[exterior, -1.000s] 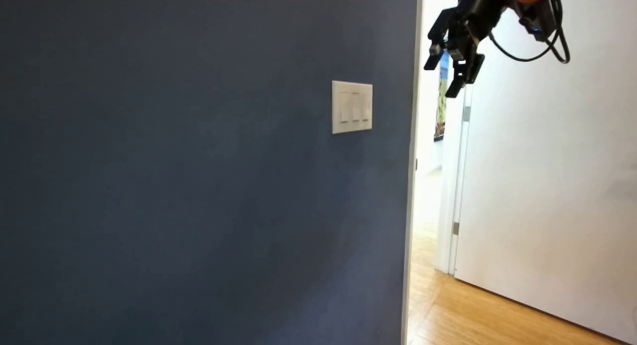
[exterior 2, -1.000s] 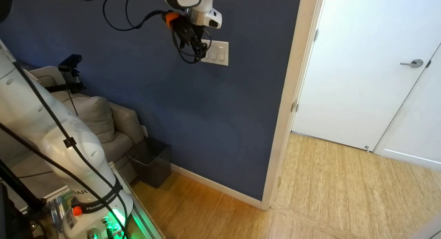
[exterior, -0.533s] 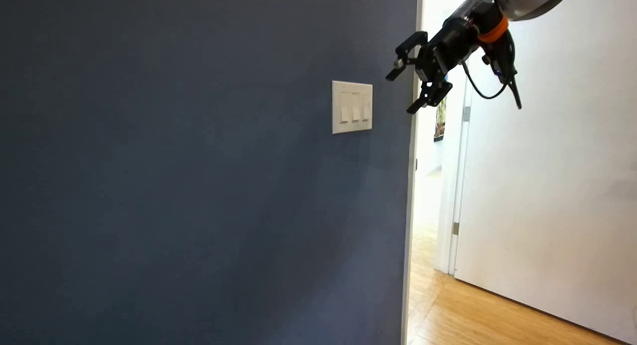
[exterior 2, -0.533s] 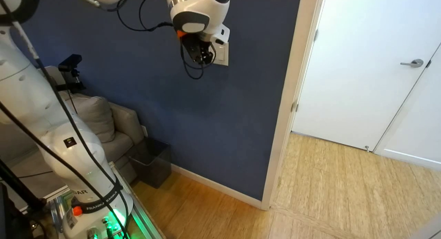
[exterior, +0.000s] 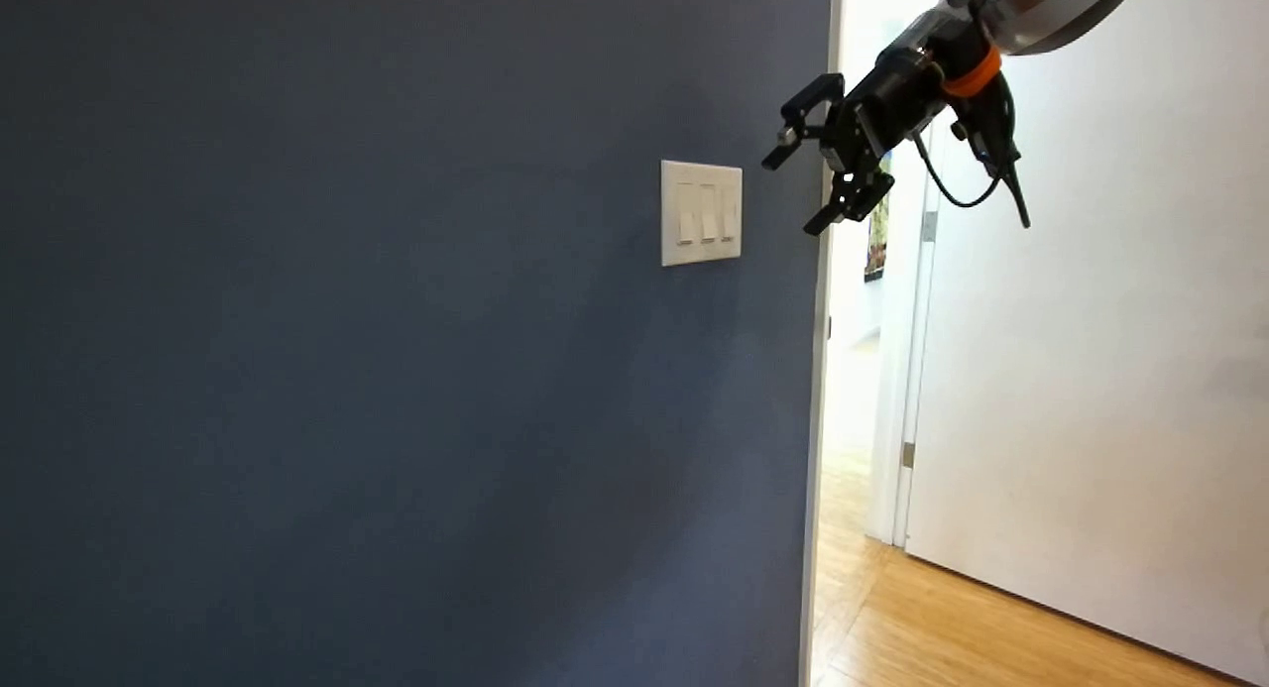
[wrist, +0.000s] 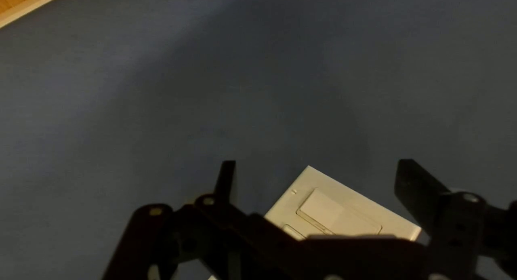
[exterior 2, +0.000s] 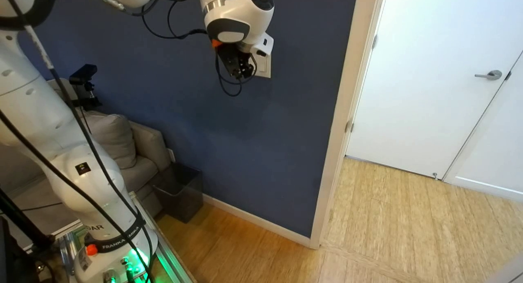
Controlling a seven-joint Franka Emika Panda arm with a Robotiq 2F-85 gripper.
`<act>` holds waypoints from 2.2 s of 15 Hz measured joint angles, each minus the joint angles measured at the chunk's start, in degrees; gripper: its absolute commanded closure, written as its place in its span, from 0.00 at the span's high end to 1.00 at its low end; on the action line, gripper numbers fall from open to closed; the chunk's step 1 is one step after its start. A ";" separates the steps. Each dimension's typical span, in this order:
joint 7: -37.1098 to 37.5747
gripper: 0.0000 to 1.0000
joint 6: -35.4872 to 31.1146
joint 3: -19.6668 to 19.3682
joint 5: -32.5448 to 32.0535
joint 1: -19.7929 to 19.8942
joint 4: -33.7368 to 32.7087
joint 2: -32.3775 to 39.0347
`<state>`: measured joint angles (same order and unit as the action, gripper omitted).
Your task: Flip the light switch on the left
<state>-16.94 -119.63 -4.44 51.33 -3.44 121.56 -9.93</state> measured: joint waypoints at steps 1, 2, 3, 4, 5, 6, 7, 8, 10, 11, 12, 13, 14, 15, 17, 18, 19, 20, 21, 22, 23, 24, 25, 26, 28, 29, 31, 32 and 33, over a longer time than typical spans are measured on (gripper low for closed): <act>0.00 1.00 0.21 0.01 0.38 0.10 -0.02 0.08; 0.00 1.00 0.38 0.00 1.47 0.21 -0.07 0.27; -0.14 1.00 0.64 -0.07 3.52 0.30 -0.20 0.59; -0.56 1.00 0.89 -0.16 5.91 0.40 -0.28 0.99; -1.26 1.00 0.94 -0.21 8.26 0.51 -0.33 1.46; -2.10 1.00 0.96 -0.22 10.42 0.66 -0.35 2.03; -2.93 1.00 1.11 -0.22 12.33 0.82 -0.36 2.70; -3.66 1.00 1.25 -0.21 14.05 0.96 -0.37 3.45; -5.32 1.00 1.64 -0.21 17.66 1.17 -0.37 5.20; -6.23 1.00 1.96 -0.21 19.69 1.24 -0.38 6.11; -7.07 1.00 2.24 -0.18 21.70 1.33 -0.38 7.02; -7.55 1.00 2.36 -0.13 23.50 1.43 -0.40 7.88; -7.75 1.00 2.38 -0.06 25.14 1.50 -0.42 8.69; -7.84 1.00 2.39 0.01 26.60 1.56 -0.46 9.45; -7.89 1.00 2.39 0.18 28.80 1.64 -0.67 10.78; -7.90 1.00 2.39 0.29 29.69 1.64 -0.88 11.41; -7.90 1.00 2.39 0.44 30.47 1.65 -1.15 11.98; -7.90 1.00 2.39 0.64 31.29 1.65 -1.46 12.53; -7.90 1.00 2.39 0.84 31.93 1.65 -1.85 13.11; -7.90 1.00 2.39 1.00 32.45 1.65 -2.14 13.55; -7.90 1.00 2.39 1.14 33.06 1.65 -2.45 14.01; -7.90 1.00 2.39 1.24 33.66 1.66 -2.68 14.41; -7.90 1.00 2.39 1.28 34.05 1.67 -2.90 14.75; -7.89 1.00 2.39 1.29 34.28 1.68 -3.15 15.11; -7.89 1.00 2.39 1.29 34.73 1.76 -3.41 15.68; -7.89 1.00 2.39 1.29 35.00 1.79 -3.44 15.91; -7.89 1.00 2.39 1.29 35.55 1.83 -3.44 16.21; -7.89 1.00 2.39 1.30 35.82 1.83 -3.46 16.35; -7.89 1.00 2.39 1.30 36.04 1.83 -3.48 16.47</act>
<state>-24.83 -117.25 -3.15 87.37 -1.61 118.08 6.53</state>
